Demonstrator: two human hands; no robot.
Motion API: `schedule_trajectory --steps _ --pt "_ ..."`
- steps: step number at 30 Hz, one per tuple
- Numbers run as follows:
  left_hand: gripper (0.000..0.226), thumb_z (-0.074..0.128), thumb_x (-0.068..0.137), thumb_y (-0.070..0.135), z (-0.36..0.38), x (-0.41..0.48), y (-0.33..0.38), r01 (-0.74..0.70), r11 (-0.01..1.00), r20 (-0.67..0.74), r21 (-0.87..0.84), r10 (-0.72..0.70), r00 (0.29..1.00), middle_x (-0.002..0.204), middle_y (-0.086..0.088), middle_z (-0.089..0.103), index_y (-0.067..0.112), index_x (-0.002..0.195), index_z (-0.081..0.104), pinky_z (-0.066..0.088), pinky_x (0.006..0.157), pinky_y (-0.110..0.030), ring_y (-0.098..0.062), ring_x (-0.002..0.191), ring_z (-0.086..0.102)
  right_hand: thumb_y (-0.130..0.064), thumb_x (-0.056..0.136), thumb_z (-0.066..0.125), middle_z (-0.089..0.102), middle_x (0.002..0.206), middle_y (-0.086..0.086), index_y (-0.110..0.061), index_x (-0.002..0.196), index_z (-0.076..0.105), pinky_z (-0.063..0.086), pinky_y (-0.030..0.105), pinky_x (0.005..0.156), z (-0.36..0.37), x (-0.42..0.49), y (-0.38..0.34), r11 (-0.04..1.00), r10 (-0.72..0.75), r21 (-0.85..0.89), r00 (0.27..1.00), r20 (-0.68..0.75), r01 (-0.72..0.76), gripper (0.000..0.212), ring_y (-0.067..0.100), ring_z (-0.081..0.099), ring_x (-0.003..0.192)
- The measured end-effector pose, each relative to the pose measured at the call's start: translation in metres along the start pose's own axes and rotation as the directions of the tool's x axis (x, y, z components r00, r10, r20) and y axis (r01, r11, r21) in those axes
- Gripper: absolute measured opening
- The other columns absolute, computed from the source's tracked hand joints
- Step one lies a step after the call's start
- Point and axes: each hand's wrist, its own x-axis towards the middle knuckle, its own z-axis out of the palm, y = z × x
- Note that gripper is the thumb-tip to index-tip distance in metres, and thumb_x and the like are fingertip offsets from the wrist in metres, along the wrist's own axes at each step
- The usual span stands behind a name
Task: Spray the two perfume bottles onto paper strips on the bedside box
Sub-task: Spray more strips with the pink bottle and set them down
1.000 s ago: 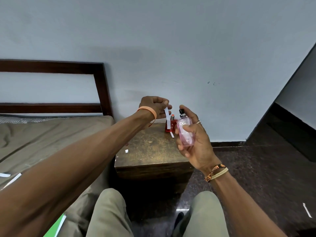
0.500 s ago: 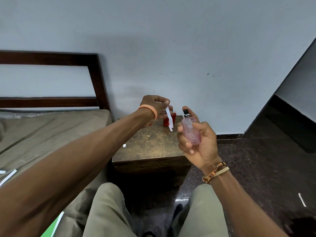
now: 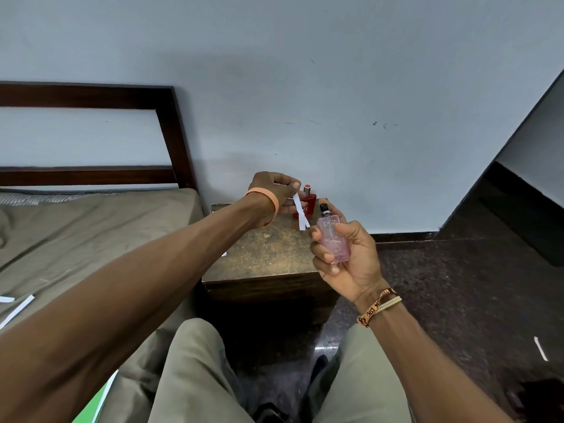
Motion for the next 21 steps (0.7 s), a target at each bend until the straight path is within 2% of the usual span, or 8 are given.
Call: schedule_trajectory --steps 3,5,6,8,10,12,16,21 --pt "0.003 0.064 0.088 0.003 0.0 0.003 0.0 0.005 1.0 -0.013 0.015 -0.004 1.0 0.09 -0.022 0.071 0.0 0.09 0.064 0.059 0.063 -0.037 -0.031 0.077 0.072 -0.015 0.09 0.043 0.054 0.083 0.012 -0.027 0.143 0.045 0.036 0.017 0.036 0.002 0.0 0.0 0.988 -0.044 -0.148 0.997 -0.066 0.034 0.055 0.013 0.048 0.046" --pt "0.006 0.064 0.088 0.003 0.0 0.005 -0.002 0.003 1.0 -0.019 0.018 -0.002 1.0 0.091 -0.022 0.071 -0.001 0.092 0.064 0.059 0.068 -0.04 -0.033 0.08 0.071 -0.015 0.091 0.045 0.056 0.079 0.007 -0.039 0.136 0.051 0.034 0.019 0.036 0.007 0.001 0.001 0.881 -0.146 -0.468 0.979 -0.139 0.065 0.051 0.015 0.046 0.047" --pt "0.004 0.064 0.088 0.002 0.0 0.005 -0.003 -0.004 1.0 -0.016 0.012 0.004 1.0 0.089 -0.022 0.071 0.0 0.091 0.064 0.059 0.065 -0.038 -0.033 0.077 0.071 -0.018 0.09 0.046 0.056 0.074 0.002 -0.043 0.133 0.052 0.035 0.023 0.036 0.01 0.003 0.002 0.742 -0.24 -0.666 0.959 -0.149 0.082 0.05 0.016 0.046 0.047" --pt "0.002 0.064 0.088 0.001 0.002 0.005 -0.004 -0.029 0.999 -0.019 0.014 0.03 0.999 0.079 -0.018 0.069 0.001 0.086 0.065 0.058 0.056 -0.032 -0.026 0.062 0.071 -0.022 0.087 0.046 0.05 0.065 -0.01 -0.043 0.13 0.05 0.04 0.033 0.042 0.017 0.007 0.004 0.286 -0.441 -0.954 0.896 -0.043 0.094 0.048 0.014 0.045 0.05" --pt "0.003 0.064 0.087 0.001 0.004 0.006 -0.005 -0.051 0.998 -0.031 0.038 0.053 0.998 0.072 -0.012 0.066 0.001 0.085 0.066 0.056 0.051 -0.029 -0.019 0.052 0.068 -0.024 0.085 0.046 0.054 0.073 -0.014 -0.035 0.127 0.05 0.043 0.033 0.053 0.025 0.011 0.005 -0.157 -0.51 -0.987 0.854 0.105 0.028 0.043 0.013 0.052 0.063" --pt "0.002 0.064 0.087 0.001 0.005 0.005 -0.005 -0.053 0.998 -0.027 0.035 0.054 0.998 0.071 -0.011 0.065 0.0 0.085 0.066 0.056 0.05 -0.028 -0.018 0.051 0.068 -0.025 0.086 0.048 0.06 0.1 0.002 -0.032 0.133 0.045 0.05 0.037 0.066 0.028 0.013 0.005 -0.394 -0.507 -0.916 0.85 0.145 -0.079 0.047 0.025 0.059 0.08" --pt "0.003 0.063 0.088 0.001 0.005 0.003 -0.005 -0.051 0.999 -0.012 0.01 0.051 0.999 0.077 -0.015 0.069 -0.001 0.087 0.065 0.055 0.05 -0.028 -0.022 0.057 0.069 -0.029 0.092 0.044 0.052 0.125 0.015 -0.026 0.144 0.04 0.055 0.043 0.066 0.024 0.016 0.01 -0.577 -0.456 -0.79 0.885 0.099 -0.209 0.052 0.036 0.062 0.077" --pt "0.004 0.062 0.089 0.002 0.0 0.004 -0.005 -0.051 0.999 -0.022 0.003 0.051 0.998 0.084 -0.018 0.07 0.0 0.09 0.065 0.056 0.053 -0.03 -0.023 0.059 0.069 -0.031 0.094 0.043 0.048 0.133 0.014 -0.022 0.143 0.042 0.056 0.044 0.066 0.02 0.016 0.014 -0.571 -0.448 -0.792 0.891 0.081 -0.215 0.05 0.035 0.063 0.076"
